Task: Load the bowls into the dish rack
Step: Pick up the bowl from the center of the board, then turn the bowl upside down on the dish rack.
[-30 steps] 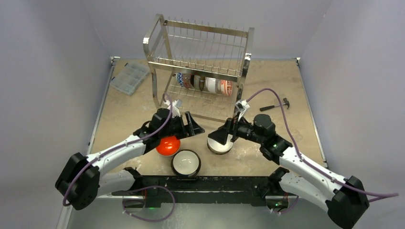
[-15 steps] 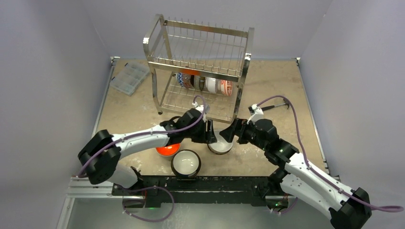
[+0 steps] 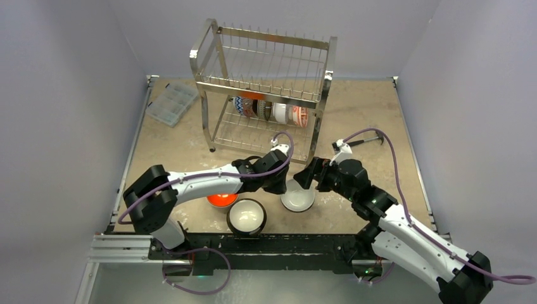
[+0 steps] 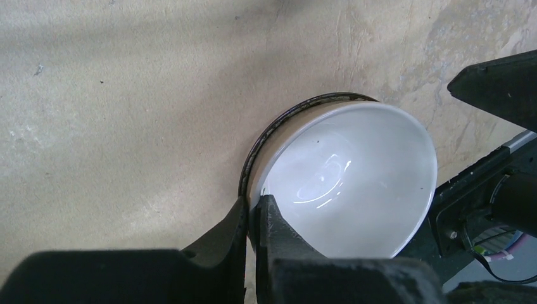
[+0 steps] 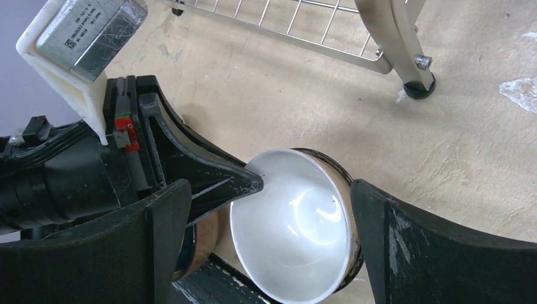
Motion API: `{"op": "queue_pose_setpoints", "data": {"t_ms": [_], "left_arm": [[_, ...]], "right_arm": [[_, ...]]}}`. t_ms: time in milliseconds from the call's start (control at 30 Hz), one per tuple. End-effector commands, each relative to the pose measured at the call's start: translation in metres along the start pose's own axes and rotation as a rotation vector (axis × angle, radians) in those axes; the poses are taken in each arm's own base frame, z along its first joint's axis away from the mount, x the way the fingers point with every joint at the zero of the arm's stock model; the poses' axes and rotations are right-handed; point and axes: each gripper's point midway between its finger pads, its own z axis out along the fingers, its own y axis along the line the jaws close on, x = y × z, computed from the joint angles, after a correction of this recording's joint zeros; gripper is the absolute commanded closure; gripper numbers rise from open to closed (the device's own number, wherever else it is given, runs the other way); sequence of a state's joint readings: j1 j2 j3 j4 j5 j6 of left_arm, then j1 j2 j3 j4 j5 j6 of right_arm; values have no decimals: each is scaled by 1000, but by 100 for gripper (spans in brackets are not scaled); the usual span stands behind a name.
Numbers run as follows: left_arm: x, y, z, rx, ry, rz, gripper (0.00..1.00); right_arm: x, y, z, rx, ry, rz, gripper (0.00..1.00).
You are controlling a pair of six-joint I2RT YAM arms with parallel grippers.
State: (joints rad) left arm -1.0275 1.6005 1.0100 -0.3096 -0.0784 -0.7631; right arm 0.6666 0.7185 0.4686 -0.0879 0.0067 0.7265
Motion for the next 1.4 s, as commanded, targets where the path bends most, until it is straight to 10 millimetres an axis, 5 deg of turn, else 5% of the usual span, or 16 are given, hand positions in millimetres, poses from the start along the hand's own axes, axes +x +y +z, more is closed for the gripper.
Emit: {"op": "queue_pose_setpoints", "data": {"t_ms": [0,400,667,933,1100,1233,1367], "left_arm": [[-28,-12,-24,19,-91,1,100],[-63,-32,-69,151,-233,-50,100],[-82,-15,-83,122,-294,-82,100],[-111,-22,-118,199,-443,-131,100],[-111,-17,-122,189,-462,-137,100],[-110,-14,-120,182,-454,-141,81],[-111,-11,-118,190,-446,-151,43]], "right_arm": [[-9,8,-5,-20,-22,-8,2],[-24,38,-12,-149,-56,-33,3],[-25,44,-10,-167,-40,-56,7],[-24,51,-1,-194,-16,-79,24],[-33,54,0,-197,-42,-107,51],[-38,53,2,-177,-57,-113,100],[-42,51,4,-163,-69,-127,100]]}}
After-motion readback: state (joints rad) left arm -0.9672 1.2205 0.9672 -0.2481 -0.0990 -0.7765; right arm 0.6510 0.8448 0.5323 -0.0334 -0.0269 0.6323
